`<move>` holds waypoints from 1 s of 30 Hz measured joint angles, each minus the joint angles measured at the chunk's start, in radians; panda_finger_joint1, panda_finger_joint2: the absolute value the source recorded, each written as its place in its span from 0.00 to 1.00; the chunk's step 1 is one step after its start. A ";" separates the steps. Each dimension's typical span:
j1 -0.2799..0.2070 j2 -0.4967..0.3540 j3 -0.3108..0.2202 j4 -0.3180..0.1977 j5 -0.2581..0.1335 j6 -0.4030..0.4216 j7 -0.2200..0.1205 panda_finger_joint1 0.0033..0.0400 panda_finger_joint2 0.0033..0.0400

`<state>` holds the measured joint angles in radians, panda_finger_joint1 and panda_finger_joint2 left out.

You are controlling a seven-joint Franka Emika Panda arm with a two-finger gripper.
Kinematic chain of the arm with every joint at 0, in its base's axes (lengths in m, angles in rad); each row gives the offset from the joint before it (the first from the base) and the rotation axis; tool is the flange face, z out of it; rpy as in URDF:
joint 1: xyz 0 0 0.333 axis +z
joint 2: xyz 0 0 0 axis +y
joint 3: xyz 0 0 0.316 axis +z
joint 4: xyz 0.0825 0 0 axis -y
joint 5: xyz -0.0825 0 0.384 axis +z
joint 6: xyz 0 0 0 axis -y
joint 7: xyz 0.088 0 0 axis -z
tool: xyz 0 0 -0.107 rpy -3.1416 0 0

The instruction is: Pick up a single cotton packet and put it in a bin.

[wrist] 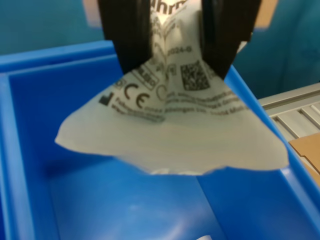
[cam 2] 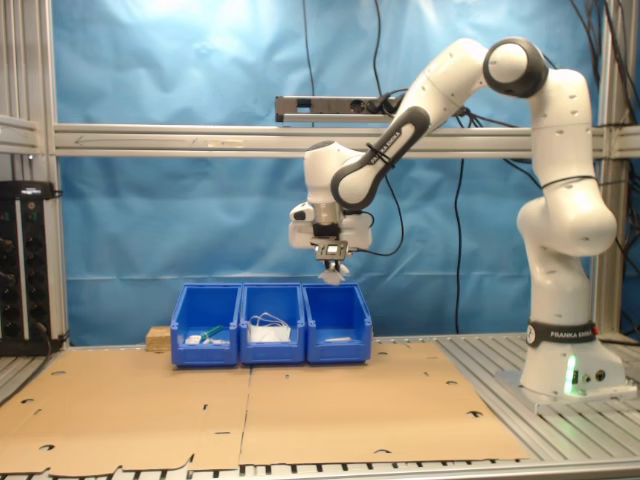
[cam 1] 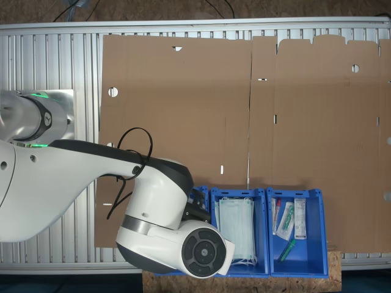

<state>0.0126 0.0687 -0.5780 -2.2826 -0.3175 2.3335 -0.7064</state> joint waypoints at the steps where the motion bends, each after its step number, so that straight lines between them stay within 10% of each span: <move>1: 0.000 0.005 0.000 0.000 0.000 0.002 0.000 0.09 0.09; 30: 0.000 0.042 0.000 0.000 -0.002 0.032 0.000 0.09 0.09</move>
<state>0.0126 0.1112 -0.5779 -2.2827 -0.3199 2.3659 -0.7064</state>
